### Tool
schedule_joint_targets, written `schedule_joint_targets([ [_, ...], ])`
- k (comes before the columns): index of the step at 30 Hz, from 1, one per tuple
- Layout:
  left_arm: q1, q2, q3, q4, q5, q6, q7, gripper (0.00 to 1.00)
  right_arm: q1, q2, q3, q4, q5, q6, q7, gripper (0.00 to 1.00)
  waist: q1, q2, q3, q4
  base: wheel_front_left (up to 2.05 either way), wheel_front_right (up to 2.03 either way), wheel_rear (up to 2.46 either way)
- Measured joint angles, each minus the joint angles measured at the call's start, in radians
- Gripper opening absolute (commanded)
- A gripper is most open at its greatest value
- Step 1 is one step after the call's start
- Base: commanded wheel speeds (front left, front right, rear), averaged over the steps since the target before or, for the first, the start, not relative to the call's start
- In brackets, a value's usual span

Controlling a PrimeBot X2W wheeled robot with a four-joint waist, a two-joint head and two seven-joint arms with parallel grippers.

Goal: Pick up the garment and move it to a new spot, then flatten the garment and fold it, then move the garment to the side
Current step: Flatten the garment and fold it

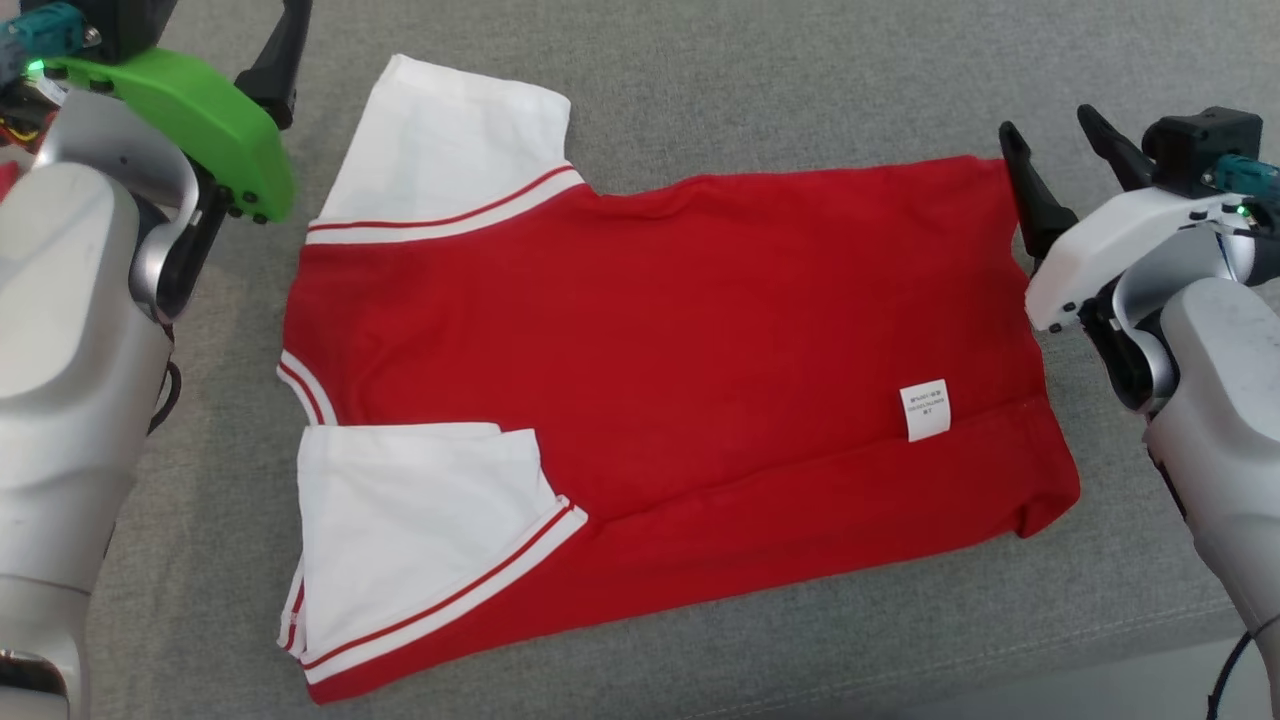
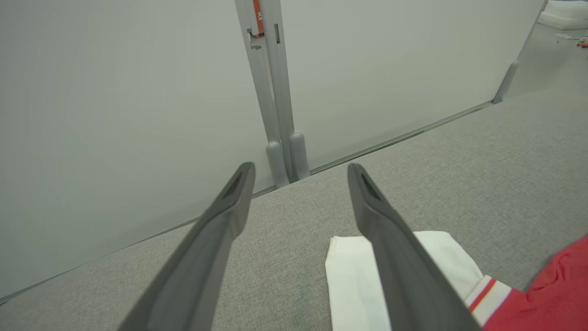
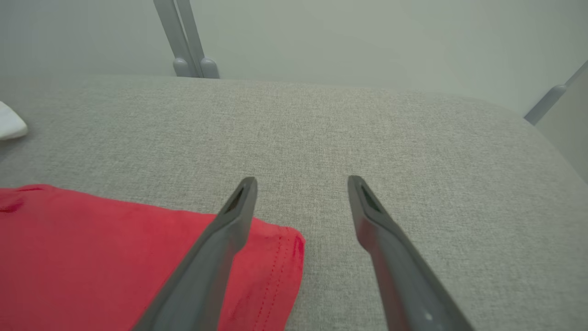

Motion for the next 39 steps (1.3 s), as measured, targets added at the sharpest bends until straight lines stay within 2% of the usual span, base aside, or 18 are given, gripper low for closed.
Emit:
schedule_joint_targets([
  [10,-0.139,0.025,-0.165,0.196,-0.128,0.0,0.068,1.0,-0.088,0.041,0.173,0.07,0.116,0.0,-0.005,1.0,0.0001,0.0,0.108,-0.083,0.0,0.0,0.0],
  [16,-0.176,0.049,-0.226,0.28,-0.183,0.0,0.103,1.0,-0.135,0.055,0.258,0.085,0.181,0.0,-0.031,1.0,0.0001,0.0,0.143,-0.125,0.0,0.0,0.0],
  [29,-0.209,0.063,-0.338,0.315,-0.298,0.0,0.162,1.0,-0.184,0.046,0.388,0.137,0.278,0.0,-0.087,1.0,0.0,0.0,0.158,-0.154,0.0,0.0,0.0],
  [30,-0.21,0.06,-0.344,0.317,-0.317,0.0,0.178,0.87,-0.188,0.047,0.399,0.14,0.286,0.0,-0.088,1.0,0.0,0.0,0.16,-0.154,0.0,0.0,0.0],
  [31,-0.213,0.058,-0.354,0.315,-0.328,0.0,0.189,0.49,-0.193,0.047,0.411,0.143,0.295,0.0,-0.088,1.0,0.0,0.0,0.16,-0.154,0.0,0.0,0.0],
  [32,-0.217,0.058,-0.363,0.313,-0.329,0.0,0.192,0.0,-0.197,0.047,0.419,0.146,0.303,0.0,-0.086,0.51,0.0001,0.0,0.159,-0.153,0.0,0.0,0.0],
  [33,-0.22,0.058,-0.371,0.313,-0.334,0.0,0.19,0.0,-0.202,0.046,0.428,0.149,0.312,0.0,-0.086,0.32,0.0,0.0,0.158,-0.152,0.0,0.0,0.0],
  [34,-0.221,0.056,-0.379,0.312,-0.338,0.0,0.185,0.0,-0.204,0.044,0.435,0.152,0.32,0.0,-0.086,0.0,0.0001,0.0,0.157,-0.15,0.0,0.0,0.0],
  [39,-0.223,0.05,-0.395,0.31,-0.362,0.0,0.122,0.0,-0.213,0.031,0.466,0.169,0.343,0.0,-0.103,0.0,0.0001,0.0,0.142,-0.132,0.0,0.0,0.0],
])
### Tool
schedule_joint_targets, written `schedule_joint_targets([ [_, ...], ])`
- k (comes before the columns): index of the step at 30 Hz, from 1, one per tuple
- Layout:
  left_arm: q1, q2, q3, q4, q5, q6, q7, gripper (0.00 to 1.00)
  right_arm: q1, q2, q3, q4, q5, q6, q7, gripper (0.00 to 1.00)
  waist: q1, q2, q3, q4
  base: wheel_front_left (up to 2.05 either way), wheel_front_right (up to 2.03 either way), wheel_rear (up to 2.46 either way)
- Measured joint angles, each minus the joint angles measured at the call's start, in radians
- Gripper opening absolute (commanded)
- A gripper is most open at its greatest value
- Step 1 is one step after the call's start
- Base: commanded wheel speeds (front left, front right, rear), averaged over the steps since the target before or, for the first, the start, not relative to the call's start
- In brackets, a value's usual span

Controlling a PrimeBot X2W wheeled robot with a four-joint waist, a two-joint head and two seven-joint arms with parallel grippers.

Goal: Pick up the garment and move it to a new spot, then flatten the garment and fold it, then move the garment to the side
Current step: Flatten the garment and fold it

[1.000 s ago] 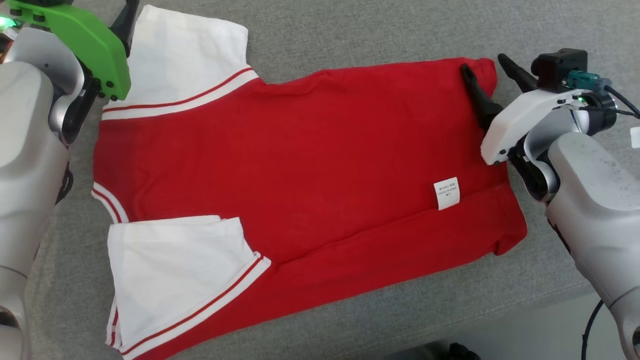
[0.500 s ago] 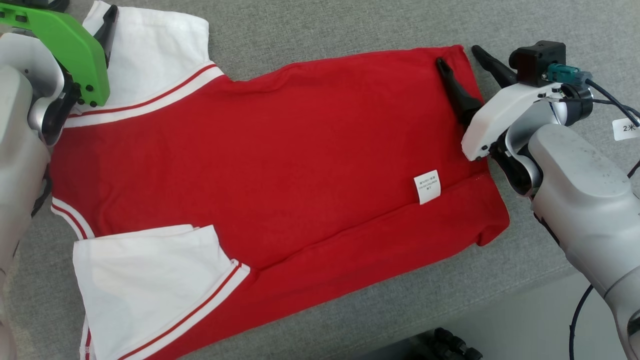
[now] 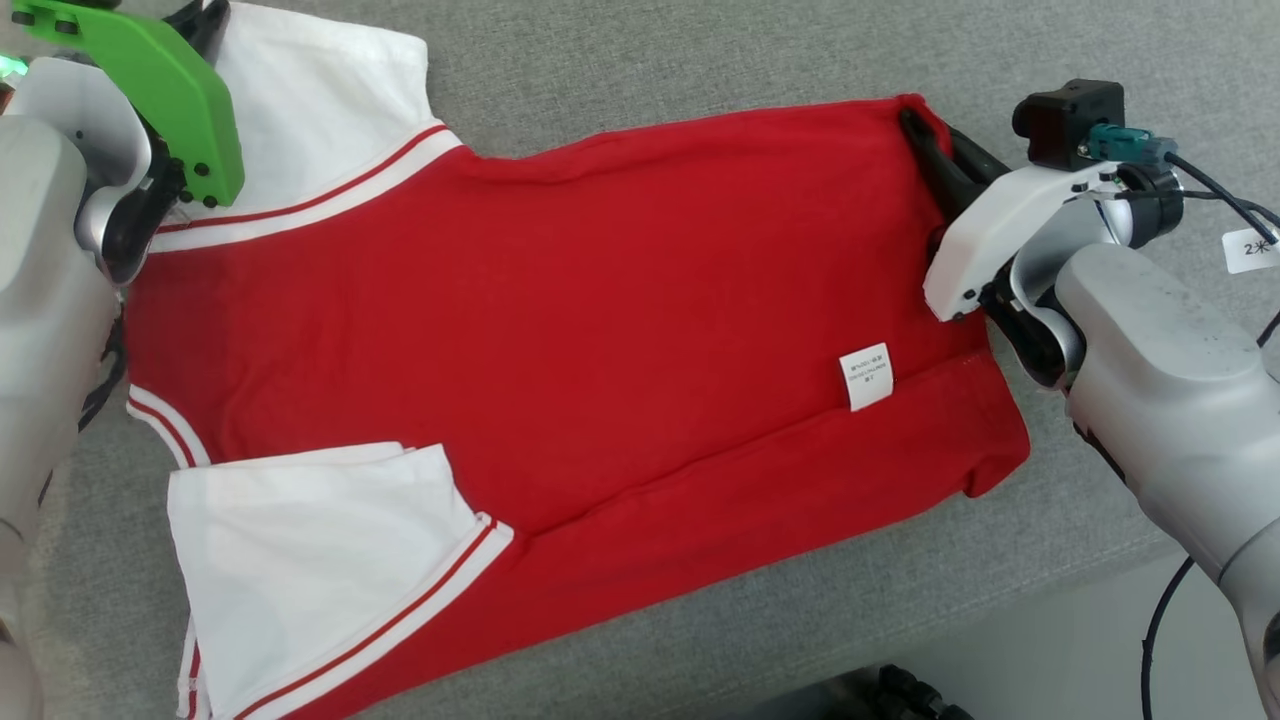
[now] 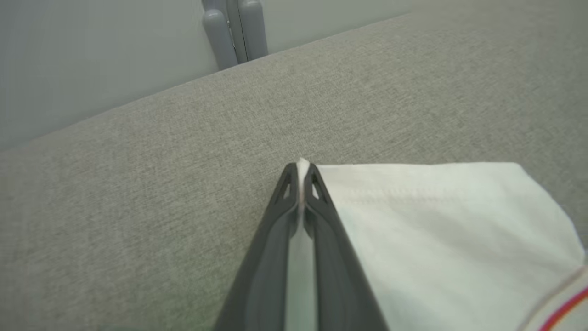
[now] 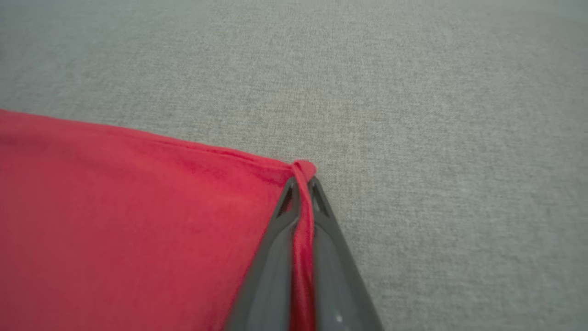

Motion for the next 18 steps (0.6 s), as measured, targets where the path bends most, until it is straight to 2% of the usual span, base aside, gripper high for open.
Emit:
schedule_joint_targets([
  [10,0.017,-0.013,-0.023,-0.093,-0.068,0.0,-0.192,0.0,0.028,-0.042,-0.025,0.028,-0.002,0.0,-0.051,0.0,-0.0001,0.0,-0.055,0.059,0.0,0.0,0.0],
  [18,0.152,0.019,-0.029,-0.228,-0.114,0.0,-0.323,0.0,0.137,-0.075,-0.184,-0.059,-0.068,0.0,-0.053,0.0,-0.0001,0.0,-0.106,0.114,0.0,0.0,0.0],
])
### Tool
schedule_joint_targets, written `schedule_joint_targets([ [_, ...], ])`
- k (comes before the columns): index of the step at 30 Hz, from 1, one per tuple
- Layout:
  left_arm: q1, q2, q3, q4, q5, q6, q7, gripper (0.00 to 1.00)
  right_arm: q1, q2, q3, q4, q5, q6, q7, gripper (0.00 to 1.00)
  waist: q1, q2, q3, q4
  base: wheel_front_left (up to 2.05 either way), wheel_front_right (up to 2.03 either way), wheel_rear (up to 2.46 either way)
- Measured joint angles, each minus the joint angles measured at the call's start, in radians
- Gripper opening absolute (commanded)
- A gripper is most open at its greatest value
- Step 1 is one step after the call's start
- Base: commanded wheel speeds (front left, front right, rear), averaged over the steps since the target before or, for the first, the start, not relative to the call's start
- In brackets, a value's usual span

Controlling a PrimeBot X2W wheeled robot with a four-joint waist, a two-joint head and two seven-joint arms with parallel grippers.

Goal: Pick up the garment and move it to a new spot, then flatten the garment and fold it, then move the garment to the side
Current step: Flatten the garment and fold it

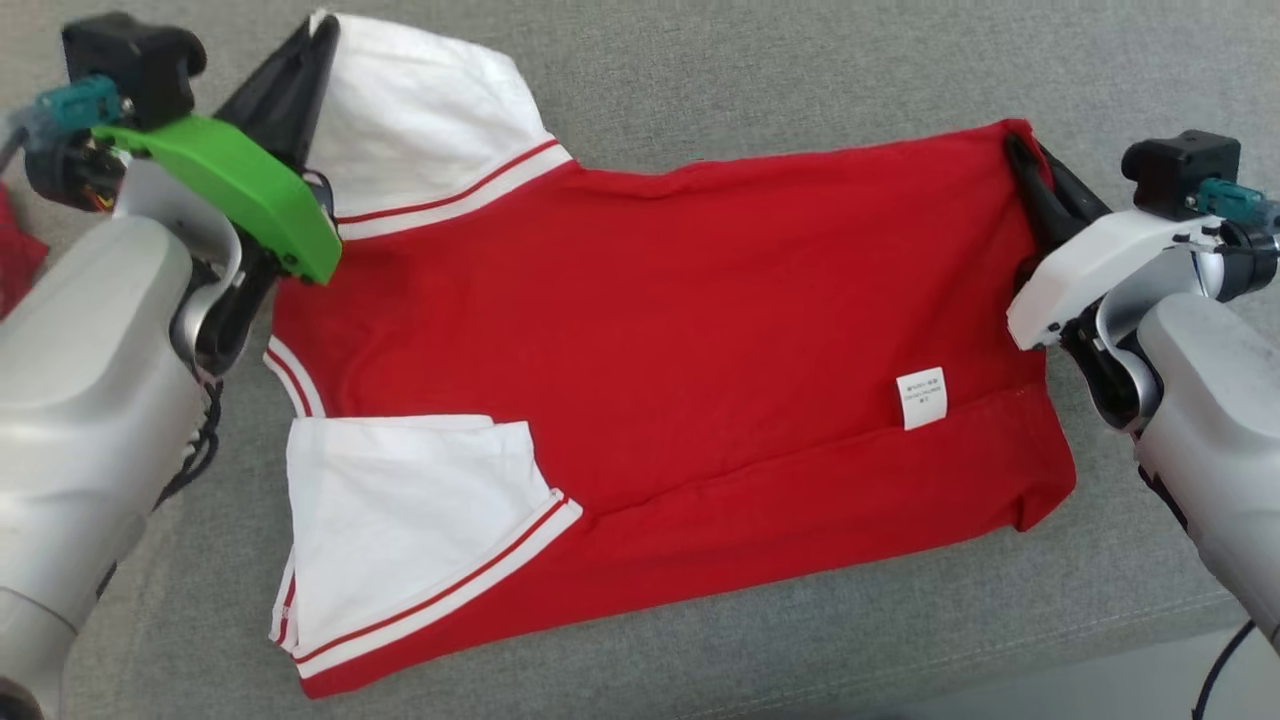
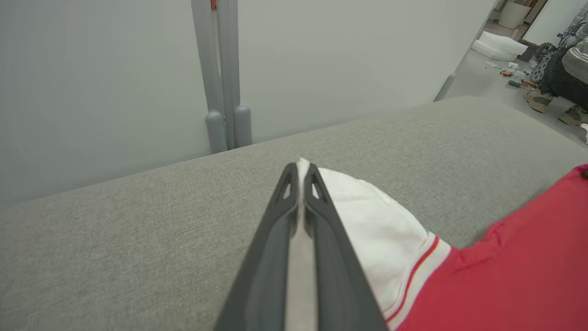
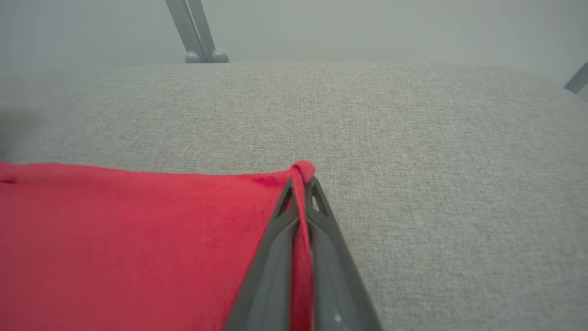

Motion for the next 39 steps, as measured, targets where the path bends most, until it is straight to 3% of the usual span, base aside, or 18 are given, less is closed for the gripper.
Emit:
schedule_joint_targets([
  [5,0.114,0.015,0.027,-0.105,-0.002,0.017,-0.038,0.0,0.096,-0.001,-0.096,-0.045,-0.064,0.0,0.0,0.0,0.0,0.0,-0.034,0.031,0.0,0.0,0.0],
  [18,0.555,0.019,0.243,-0.509,0.098,0.158,-0.046,0.0,0.301,0.026,-0.3,-0.139,-0.191,0.0,0.0,0.0,0.0,0.0,-0.121,0.097,0.0,0.0,0.0],
  [24,0.731,-0.006,0.326,-0.609,0.12,0.193,-0.047,0.0,0.386,0.047,-0.378,-0.178,-0.21,0.0,0.0,0.0,0.0,0.0,-0.151,0.106,0.0,0.0,0.0],
  [29,0.852,-0.034,0.349,-0.619,0.14,0.204,-0.047,0.0,0.455,0.059,-0.409,-0.21,-0.215,0.0,0.0,0.0,-0.0001,0.0,-0.171,0.108,0.0,0.0,0.0],
  [33,0.93,-0.062,0.425,-0.627,0.16,0.217,-0.047,0.0,0.508,0.071,-0.426,-0.251,-0.219,0.0,0.0,0.0,-0.0001,0.0,-0.186,0.107,0.0,0.0,0.0],
  [34,0.949,-0.071,0.43,-0.623,0.161,0.209,-0.047,0.0,0.521,0.073,-0.432,-0.256,-0.219,0.0,0.0,0.21,-0.0001,0.0,-0.189,0.107,0.0,0.0,0.0],
  [35,0.965,-0.08,0.434,-0.619,0.168,0.207,-0.047,0.31,0.534,0.074,-0.438,-0.262,-0.22,0.0,0.0,0.76,-0.0001,0.0,-0.193,0.108,0.0,0.0,0.0],
  [36,0.974,-0.086,0.441,-0.617,0.181,0.203,-0.046,1.0,0.543,0.076,-0.442,-0.265,-0.22,0.0,0.0,1.0,-0.0001,0.0,-0.195,0.108,0.0,0.0,0.0],
  [39,0.984,-0.117,0.48,-0.614,0.211,0.193,-0.047,1.0,0.566,0.078,-0.454,-0.288,-0.215,0.0,0.0,1.0,-0.0001,0.0,-0.206,0.11,0.0,0.0,0.0],
])
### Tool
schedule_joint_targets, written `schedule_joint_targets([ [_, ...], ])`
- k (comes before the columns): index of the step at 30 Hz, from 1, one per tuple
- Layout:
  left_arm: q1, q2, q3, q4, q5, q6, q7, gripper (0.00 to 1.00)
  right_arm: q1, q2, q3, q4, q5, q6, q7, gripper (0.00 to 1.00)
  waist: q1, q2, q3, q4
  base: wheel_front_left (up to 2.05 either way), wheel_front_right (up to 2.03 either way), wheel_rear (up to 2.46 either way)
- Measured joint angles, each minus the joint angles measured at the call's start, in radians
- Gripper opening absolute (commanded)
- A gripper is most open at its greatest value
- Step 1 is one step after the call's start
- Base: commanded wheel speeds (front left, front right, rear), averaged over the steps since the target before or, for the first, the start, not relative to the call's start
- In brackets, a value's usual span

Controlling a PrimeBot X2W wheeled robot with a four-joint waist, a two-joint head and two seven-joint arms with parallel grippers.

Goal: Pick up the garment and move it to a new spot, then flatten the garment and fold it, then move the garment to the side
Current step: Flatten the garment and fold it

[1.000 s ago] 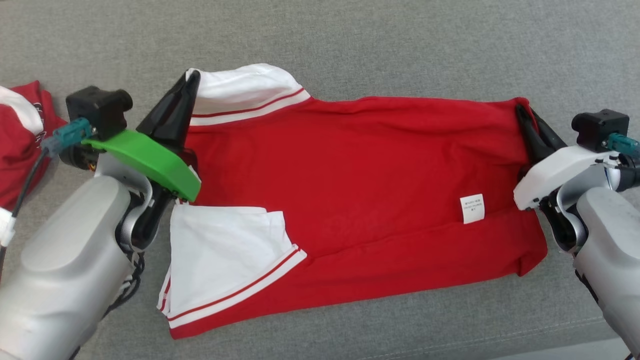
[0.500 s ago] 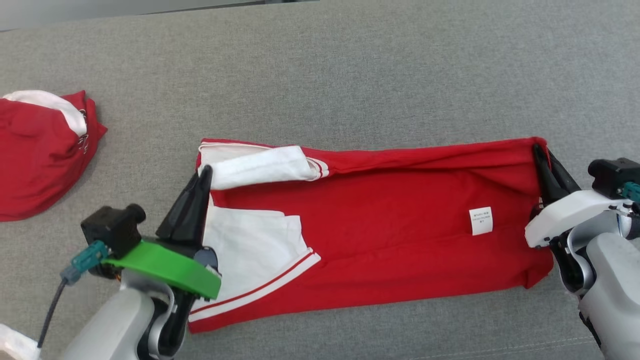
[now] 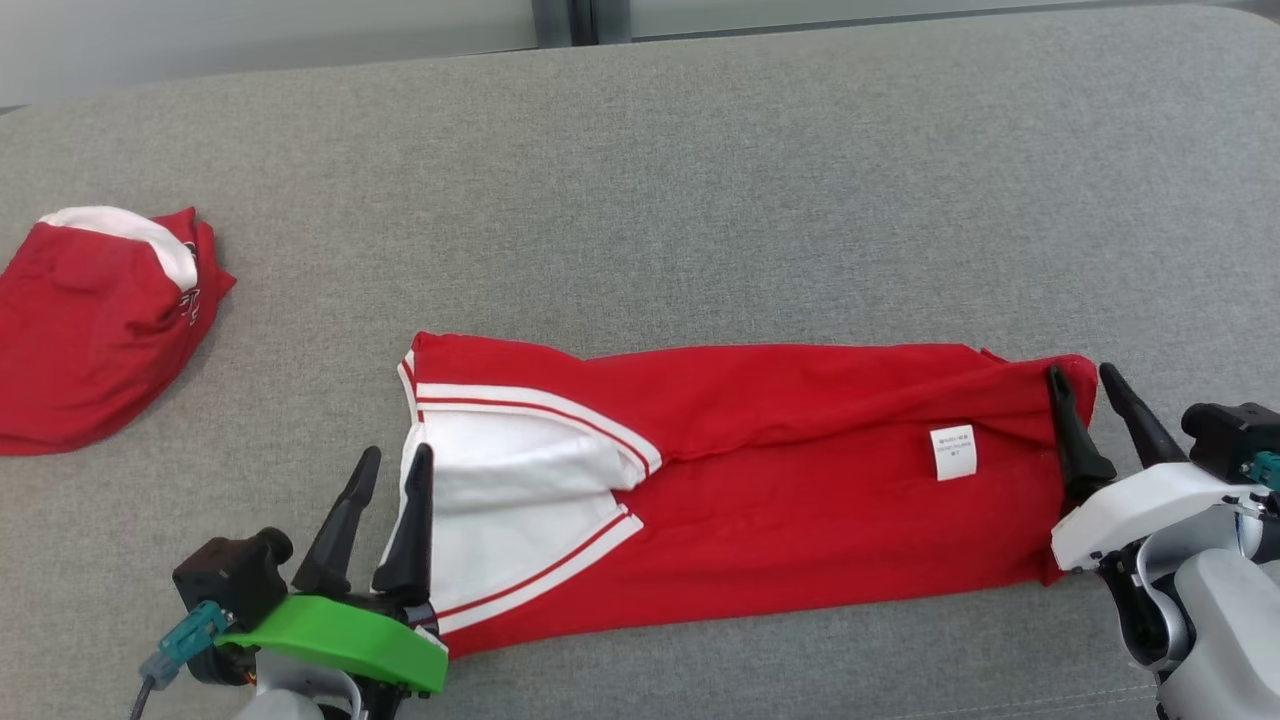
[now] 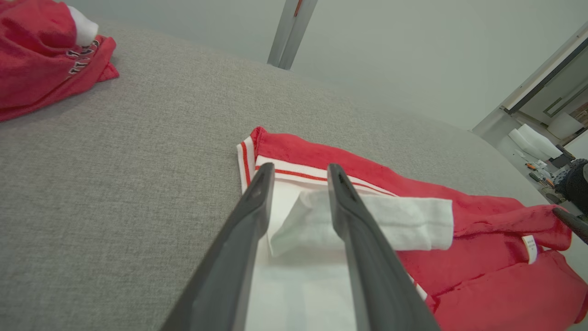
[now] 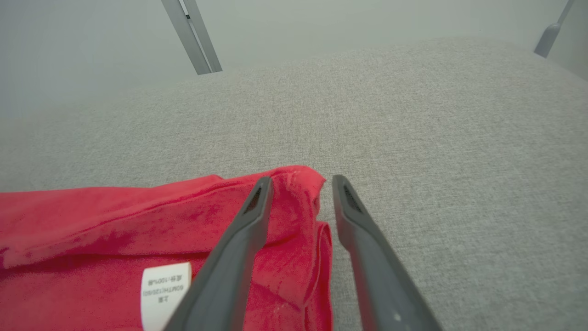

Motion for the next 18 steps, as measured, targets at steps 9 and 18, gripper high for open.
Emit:
schedule_joint_targets([
  [9,0.034,-0.099,0.2,-0.035,0.198,-0.027,0.0,1.0,0.052,-0.018,-0.027,-0.126,0.003,0.0,0.0,1.0,0.0,0.0,-0.034,-0.004,0.0,0.0,0.0],
  [18,0.06,-0.238,0.445,-0.107,0.469,-0.083,0.0,1.0,0.021,0.009,-0.012,0.016,0.018,0.0,0.0,1.0,0.0,0.0,-0.051,0.001,0.0,0.0,0.0],
])
